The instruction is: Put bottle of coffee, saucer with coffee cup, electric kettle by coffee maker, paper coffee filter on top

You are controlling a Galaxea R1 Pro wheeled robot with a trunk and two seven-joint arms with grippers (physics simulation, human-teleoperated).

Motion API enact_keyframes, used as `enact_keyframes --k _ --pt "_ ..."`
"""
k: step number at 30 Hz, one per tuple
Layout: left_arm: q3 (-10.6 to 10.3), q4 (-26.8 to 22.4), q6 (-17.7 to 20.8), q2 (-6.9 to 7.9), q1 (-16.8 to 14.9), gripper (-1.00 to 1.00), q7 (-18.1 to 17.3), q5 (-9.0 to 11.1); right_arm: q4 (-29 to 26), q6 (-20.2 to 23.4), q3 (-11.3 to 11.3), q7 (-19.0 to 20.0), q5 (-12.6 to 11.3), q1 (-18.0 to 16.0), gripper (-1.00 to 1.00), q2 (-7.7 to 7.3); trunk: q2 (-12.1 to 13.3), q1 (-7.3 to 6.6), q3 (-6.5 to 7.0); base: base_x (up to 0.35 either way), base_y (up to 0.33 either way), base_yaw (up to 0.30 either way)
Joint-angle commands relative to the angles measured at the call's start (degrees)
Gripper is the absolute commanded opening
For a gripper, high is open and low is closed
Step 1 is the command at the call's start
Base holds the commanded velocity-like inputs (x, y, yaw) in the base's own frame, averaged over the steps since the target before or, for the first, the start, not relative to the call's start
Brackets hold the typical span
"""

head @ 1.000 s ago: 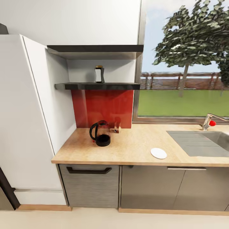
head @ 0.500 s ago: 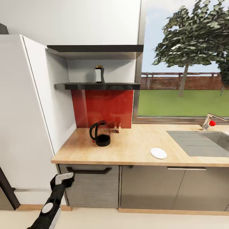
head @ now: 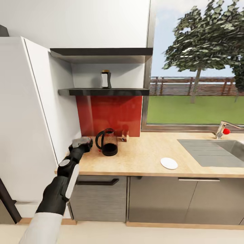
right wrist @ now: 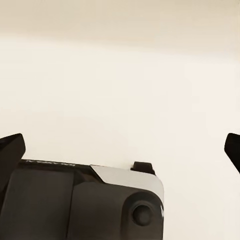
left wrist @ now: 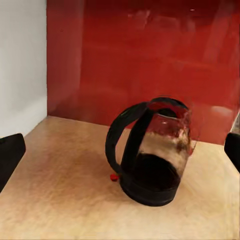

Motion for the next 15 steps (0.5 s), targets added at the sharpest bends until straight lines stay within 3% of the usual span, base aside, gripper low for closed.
enact_keyframes --k 1,2,6,8,10,12,15 --pt "-0.38 -0.65 3.3 -0.15 -2.35 1.0 0.25 0.52 0.05 -0.14 -0.11 -0.12 0.57 -0.02 1.0 0.01 -0.04 0.02 -0.05 0.0 0.0 0.0" --pt "-1.46 -1.5 12.87 -1.2 -11.74 1.0 0.38 0.57 0.13 -0.11 -0.11 -0.12 0.57 -0.02 1.0 0.01 -0.04 0.02 -0.05 0.0 0.0 0.0" --pt "-1.62 -1.46 19.22 -2.97 -19.93 1.0 0.61 0.48 0.14 -0.1 -0.14 -0.12 0.57 -0.02 1.0 -0.03 -0.04 0.02 -0.05 0.0 0.0 0.0" --pt "-1.54 -0.55 23.64 -3.57 -28.28 1.0 0.74 0.47 0.14 -0.08 -0.18 -0.12 0.57 -0.02 1.0 -0.07 -0.04 0.02 -0.05 0.0 0.0 0.0" --pt "-1.51 2.3 26.06 -3.71 -34.96 1.0 0.87 0.46 0.07 -0.06 -0.17 -0.12 0.62 -0.02 1.0 -0.13 -0.04 0.02 -0.05 0.0 0.0 0.0" --pt "-1.51 4.5 27.71 -4.25 -38.75 1.0 0.99 0.43 0.08 -0.05 -0.13 -0.1 0.66 -0.02 1.0 -0.15 -0.04 0.02 -0.05 0.0 0.0 0.0" --pt "-1.48 11.61 30.86 -5.12 -46.91 1.0 3.96 0.44 0.13 0.01 -0.09 0.02 0.74 -0.02 1.0 -0.2 -0.04 0.02 -0.05 0.0 0.0 0.0"
